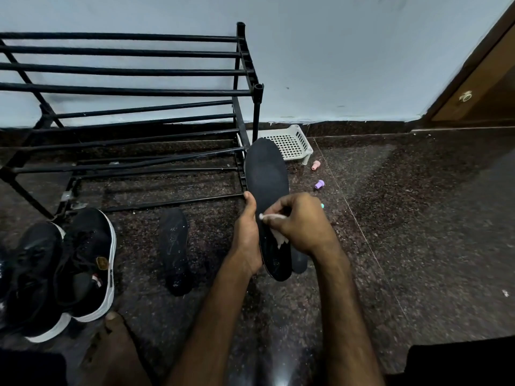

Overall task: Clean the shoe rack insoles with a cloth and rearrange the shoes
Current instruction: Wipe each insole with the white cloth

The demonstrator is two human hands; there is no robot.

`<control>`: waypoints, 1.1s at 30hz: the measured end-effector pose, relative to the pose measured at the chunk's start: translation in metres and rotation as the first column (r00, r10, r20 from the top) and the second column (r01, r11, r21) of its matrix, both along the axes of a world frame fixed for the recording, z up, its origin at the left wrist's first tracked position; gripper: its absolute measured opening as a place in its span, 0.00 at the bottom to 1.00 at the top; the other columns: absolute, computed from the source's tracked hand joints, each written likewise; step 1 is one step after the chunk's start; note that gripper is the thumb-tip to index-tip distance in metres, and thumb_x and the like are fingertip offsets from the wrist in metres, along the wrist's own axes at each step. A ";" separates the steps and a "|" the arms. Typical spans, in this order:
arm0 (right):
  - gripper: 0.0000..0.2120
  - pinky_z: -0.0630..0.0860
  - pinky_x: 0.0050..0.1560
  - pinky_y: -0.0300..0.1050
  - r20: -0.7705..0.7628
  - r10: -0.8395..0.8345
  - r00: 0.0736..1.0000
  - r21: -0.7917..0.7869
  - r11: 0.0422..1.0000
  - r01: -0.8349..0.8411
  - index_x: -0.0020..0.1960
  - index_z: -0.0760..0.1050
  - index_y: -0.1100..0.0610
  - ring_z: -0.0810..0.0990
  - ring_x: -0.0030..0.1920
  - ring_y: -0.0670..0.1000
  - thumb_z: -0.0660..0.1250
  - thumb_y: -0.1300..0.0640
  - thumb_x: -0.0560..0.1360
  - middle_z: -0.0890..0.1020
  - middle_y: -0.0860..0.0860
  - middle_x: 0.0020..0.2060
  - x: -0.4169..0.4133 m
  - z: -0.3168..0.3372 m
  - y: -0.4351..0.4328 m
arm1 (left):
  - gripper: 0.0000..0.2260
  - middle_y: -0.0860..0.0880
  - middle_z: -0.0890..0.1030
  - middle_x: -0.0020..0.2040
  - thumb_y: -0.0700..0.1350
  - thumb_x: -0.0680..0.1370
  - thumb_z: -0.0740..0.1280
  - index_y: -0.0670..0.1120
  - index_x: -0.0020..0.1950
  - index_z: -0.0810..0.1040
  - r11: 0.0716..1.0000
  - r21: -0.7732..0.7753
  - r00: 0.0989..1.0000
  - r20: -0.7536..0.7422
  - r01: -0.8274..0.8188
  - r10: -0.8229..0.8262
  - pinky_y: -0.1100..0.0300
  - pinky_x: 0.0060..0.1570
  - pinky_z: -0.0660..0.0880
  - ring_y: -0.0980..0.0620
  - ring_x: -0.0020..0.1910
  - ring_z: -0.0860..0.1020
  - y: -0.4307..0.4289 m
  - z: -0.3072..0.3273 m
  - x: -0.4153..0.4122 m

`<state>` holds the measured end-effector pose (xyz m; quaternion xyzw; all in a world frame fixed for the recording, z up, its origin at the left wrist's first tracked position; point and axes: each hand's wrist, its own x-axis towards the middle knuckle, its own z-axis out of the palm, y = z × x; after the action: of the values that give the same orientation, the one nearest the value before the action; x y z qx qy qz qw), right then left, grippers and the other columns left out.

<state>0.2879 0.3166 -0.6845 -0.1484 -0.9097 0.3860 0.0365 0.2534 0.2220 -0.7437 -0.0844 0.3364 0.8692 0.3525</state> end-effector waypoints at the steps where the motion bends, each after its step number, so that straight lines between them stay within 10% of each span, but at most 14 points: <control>1: 0.03 0.80 0.45 0.43 0.033 0.053 0.998 -0.002 0.999 -0.053 0.39 0.84 0.53 0.83 0.38 0.43 0.77 0.55 0.68 0.85 0.46 0.34 0.000 -0.001 0.000 | 0.34 0.42 0.85 0.50 0.65 0.81 0.50 0.43 0.44 0.88 1.000 -0.003 1.000 0.005 -0.004 0.004 0.54 0.49 0.81 0.46 0.48 0.85 0.000 -0.001 -0.001; 7: 0.02 0.80 0.46 0.43 -0.218 -0.277 0.936 0.001 0.959 0.284 0.42 0.84 0.55 0.83 0.39 0.47 0.75 0.57 0.71 0.85 0.48 0.37 -0.002 -0.007 0.005 | 0.33 0.40 0.83 0.56 0.66 0.79 0.52 0.40 0.61 0.80 1.000 -0.006 1.000 -0.007 0.017 -0.017 0.50 0.58 0.78 0.44 0.54 0.82 -0.003 0.000 -0.001; 11: 0.03 0.77 0.43 0.37 0.046 -0.063 0.997 0.058 0.996 0.060 0.39 0.84 0.54 0.83 0.39 0.45 0.77 0.56 0.69 0.85 0.48 0.36 0.006 -0.005 0.011 | 0.34 0.39 0.81 0.60 0.66 0.80 0.51 0.39 0.64 0.78 1.000 0.008 1.000 0.019 -0.023 0.023 0.50 0.60 0.76 0.43 0.56 0.81 -0.002 -0.004 -0.001; 17: 0.02 0.80 0.46 0.47 -0.214 -0.239 0.947 0.074 0.963 0.260 0.41 0.83 0.56 0.83 0.40 0.49 0.74 0.61 0.70 0.85 0.49 0.37 -0.002 -0.010 0.013 | 0.37 0.36 0.75 0.68 0.68 0.77 0.55 0.38 0.71 0.72 0.999 0.002 0.999 0.012 -0.033 0.033 0.44 0.70 0.68 0.39 0.66 0.74 -0.001 0.001 0.000; 24: 0.03 0.80 0.45 0.43 -0.046 -0.065 0.997 0.076 0.995 0.069 0.39 0.82 0.52 0.83 0.38 0.45 0.76 0.56 0.70 0.85 0.46 0.36 -0.001 -0.007 0.000 | 0.35 0.39 0.82 0.60 0.69 0.77 0.54 0.41 0.58 0.84 0.998 -0.051 0.997 0.063 -0.031 0.034 0.45 0.68 0.70 0.40 0.61 0.79 0.001 -0.007 -0.002; 28: 0.02 0.80 0.47 0.46 -0.239 -0.265 0.934 0.077 0.954 0.290 0.43 0.83 0.55 0.82 0.41 0.49 0.73 0.61 0.71 0.84 0.50 0.39 -0.005 -0.009 0.002 | 0.38 0.37 0.77 0.66 0.70 0.73 0.62 0.40 0.67 0.77 0.998 -0.049 0.999 0.022 -0.043 0.044 0.41 0.70 0.67 0.39 0.66 0.75 0.003 -0.003 -0.001; 33: 0.01 0.78 0.44 0.36 -0.055 -0.034 0.998 0.106 0.994 0.039 0.41 0.84 0.55 0.82 0.39 0.44 0.76 0.59 0.70 0.85 0.47 0.38 -0.002 -0.001 0.006 | 0.29 0.36 0.81 0.59 0.60 0.81 0.57 0.36 0.67 0.75 0.993 -0.095 0.995 -0.065 -0.075 0.069 0.46 0.57 0.79 0.40 0.56 0.81 0.001 0.000 0.000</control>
<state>0.2859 0.3225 -0.6860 -0.1524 -0.9250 0.3396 0.0757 0.2534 0.2227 -0.7434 -0.0868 0.3861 0.8660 0.3056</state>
